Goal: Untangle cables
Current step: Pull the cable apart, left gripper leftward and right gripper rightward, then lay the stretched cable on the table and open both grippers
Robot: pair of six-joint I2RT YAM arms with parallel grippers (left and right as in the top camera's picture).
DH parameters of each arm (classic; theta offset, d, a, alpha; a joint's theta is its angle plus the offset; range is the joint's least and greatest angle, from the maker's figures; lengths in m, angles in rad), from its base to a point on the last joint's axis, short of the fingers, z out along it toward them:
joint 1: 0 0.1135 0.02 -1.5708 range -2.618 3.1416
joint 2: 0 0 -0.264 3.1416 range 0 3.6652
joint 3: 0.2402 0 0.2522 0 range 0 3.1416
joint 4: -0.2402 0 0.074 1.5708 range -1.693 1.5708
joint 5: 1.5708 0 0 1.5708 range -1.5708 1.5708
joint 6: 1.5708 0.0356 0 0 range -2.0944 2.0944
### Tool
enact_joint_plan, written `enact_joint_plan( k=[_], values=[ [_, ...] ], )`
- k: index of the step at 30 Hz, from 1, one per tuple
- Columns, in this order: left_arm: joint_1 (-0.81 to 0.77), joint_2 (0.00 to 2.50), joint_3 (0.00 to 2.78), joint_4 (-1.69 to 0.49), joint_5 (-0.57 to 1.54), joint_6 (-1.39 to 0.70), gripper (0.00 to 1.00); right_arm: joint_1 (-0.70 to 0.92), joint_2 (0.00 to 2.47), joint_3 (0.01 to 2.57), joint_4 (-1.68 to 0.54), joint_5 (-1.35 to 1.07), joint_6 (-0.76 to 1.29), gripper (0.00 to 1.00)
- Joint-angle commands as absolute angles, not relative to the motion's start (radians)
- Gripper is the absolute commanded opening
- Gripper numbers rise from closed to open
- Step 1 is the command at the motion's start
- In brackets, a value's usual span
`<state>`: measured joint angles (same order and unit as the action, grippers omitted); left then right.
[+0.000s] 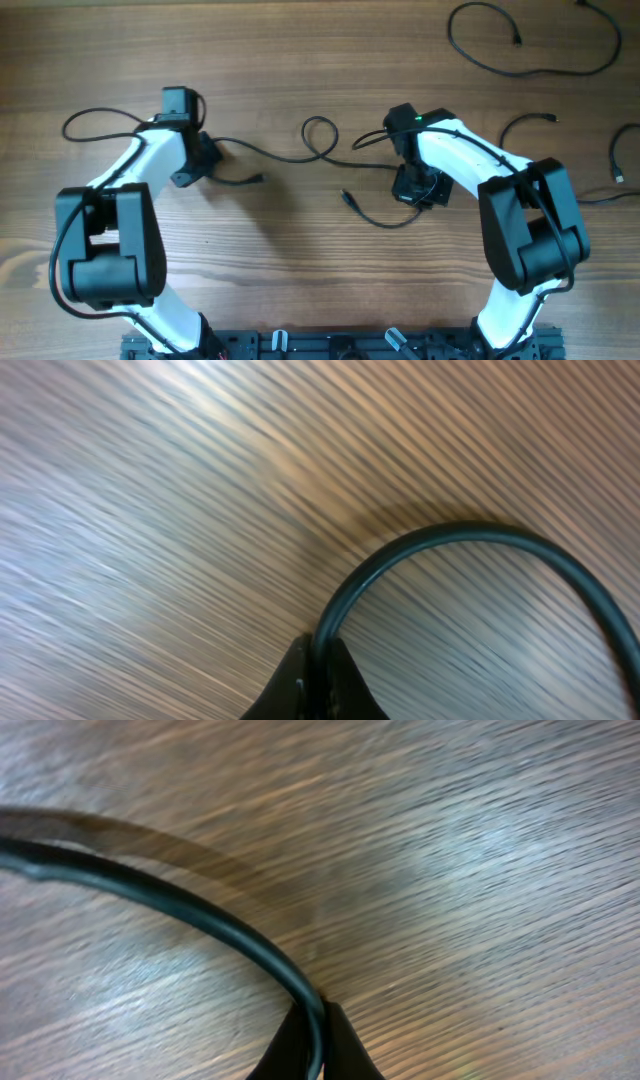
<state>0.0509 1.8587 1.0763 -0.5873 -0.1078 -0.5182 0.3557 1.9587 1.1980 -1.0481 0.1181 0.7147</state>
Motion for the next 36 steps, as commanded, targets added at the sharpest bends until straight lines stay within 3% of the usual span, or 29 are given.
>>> enact_joint_plan(
  k=[1,12,26,36],
  values=[
    [0.146,1.902,1.045,-0.595,-0.162,-0.541,0.04,0.304,2.005,1.169,-1.037,0.162,0.732,0.04],
    [0.295,1.902,1.045,-0.579,-0.162,-0.617,0.04,0.248,2.005,1.169,-1.028,0.158,0.708,0.04],
    [0.297,1.902,1.045,-0.288,-0.139,-0.712,0.04,0.24,2.005,1.17,-0.677,0.014,0.762,0.04],
    [0.262,1.916,1.045,-0.105,-0.109,-0.649,0.04,0.117,2.005,1.17,-0.535,-0.02,0.707,0.05]
  ],
)
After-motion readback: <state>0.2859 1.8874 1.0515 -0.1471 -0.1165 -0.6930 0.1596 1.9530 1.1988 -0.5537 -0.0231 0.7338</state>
